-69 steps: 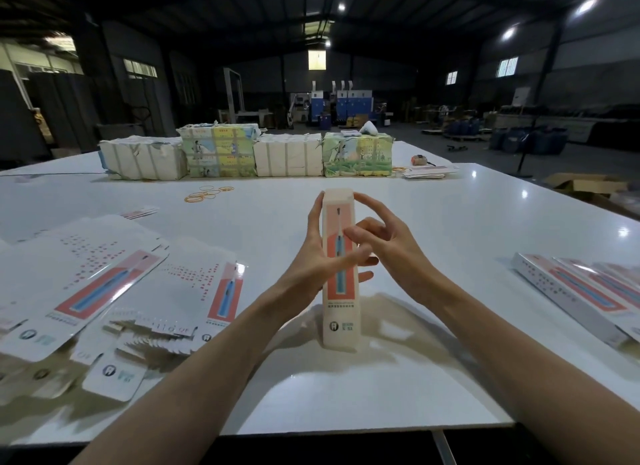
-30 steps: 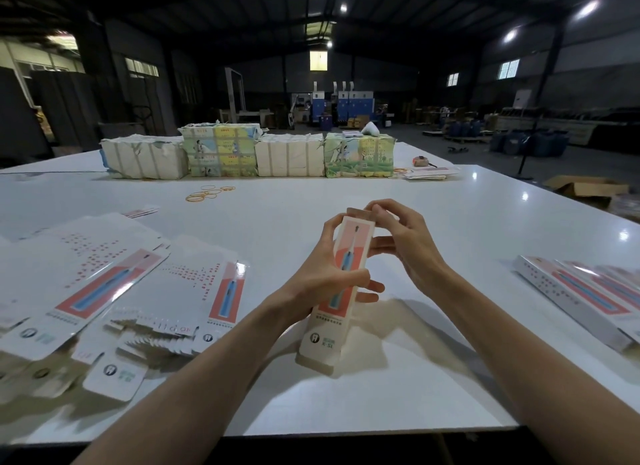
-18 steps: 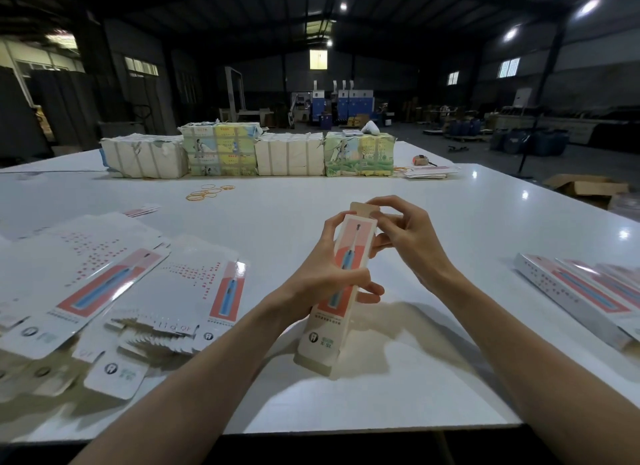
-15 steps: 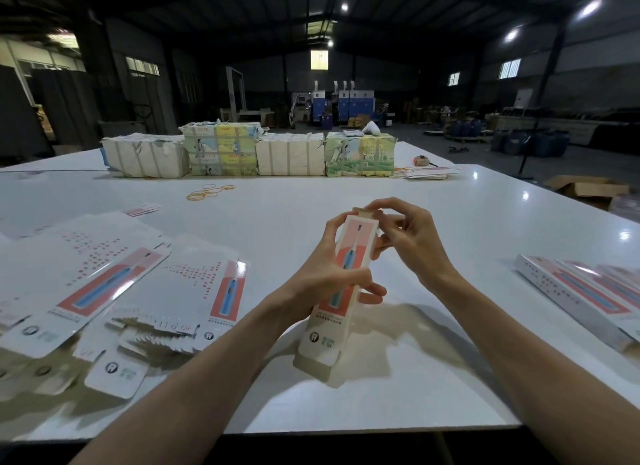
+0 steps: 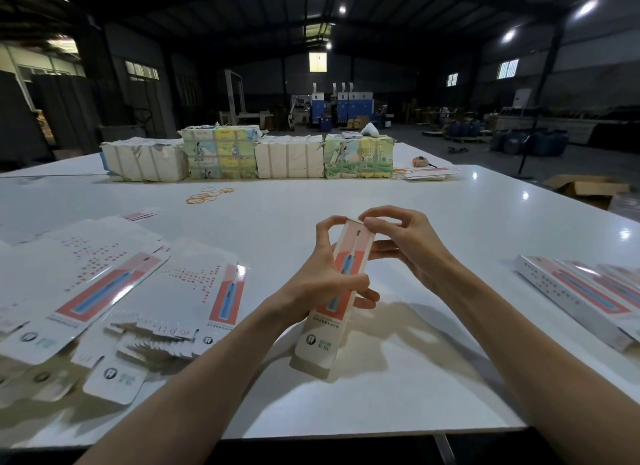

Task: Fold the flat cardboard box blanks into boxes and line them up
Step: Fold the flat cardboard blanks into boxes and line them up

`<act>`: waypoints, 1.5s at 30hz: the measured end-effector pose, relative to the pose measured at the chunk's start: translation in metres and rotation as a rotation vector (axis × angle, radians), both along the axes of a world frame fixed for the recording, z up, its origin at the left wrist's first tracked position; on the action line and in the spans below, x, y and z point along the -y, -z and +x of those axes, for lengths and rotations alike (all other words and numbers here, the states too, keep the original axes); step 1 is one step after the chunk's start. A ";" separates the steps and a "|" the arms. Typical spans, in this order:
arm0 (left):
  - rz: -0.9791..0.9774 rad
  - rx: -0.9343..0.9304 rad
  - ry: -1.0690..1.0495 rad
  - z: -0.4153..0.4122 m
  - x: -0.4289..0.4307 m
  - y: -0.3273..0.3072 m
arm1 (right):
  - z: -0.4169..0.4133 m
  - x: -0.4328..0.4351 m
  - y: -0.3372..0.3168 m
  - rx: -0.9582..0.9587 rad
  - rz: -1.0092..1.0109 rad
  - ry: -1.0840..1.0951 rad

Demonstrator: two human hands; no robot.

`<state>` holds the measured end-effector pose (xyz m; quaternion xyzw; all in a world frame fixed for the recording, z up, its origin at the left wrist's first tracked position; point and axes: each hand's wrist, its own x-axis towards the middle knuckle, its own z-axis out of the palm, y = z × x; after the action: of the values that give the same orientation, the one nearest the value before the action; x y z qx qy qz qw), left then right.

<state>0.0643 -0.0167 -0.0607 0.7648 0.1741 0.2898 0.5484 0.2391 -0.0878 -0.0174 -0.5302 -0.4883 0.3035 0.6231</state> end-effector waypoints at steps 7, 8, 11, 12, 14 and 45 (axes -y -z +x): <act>0.046 0.010 -0.023 0.001 -0.001 0.001 | -0.005 0.001 -0.002 -0.007 0.010 0.049; 0.052 0.011 -0.029 0.001 0.000 0.001 | -0.004 0.001 -0.003 -0.012 0.010 0.050; 0.074 0.022 -0.032 0.002 0.001 0.000 | -0.004 0.001 -0.002 -0.007 0.013 0.064; 0.087 0.030 -0.027 0.002 0.001 0.001 | -0.004 0.001 -0.002 -0.003 0.013 0.068; 0.099 0.037 -0.009 0.002 0.000 0.001 | -0.004 0.000 -0.002 0.001 0.013 0.071; -0.216 0.115 0.010 0.003 0.000 0.000 | -0.012 -0.001 0.009 0.210 0.102 0.091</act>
<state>0.0675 -0.0171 -0.0609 0.6843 0.1688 0.3101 0.6381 0.2275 -0.0865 -0.0269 -0.5483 -0.5412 0.1926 0.6078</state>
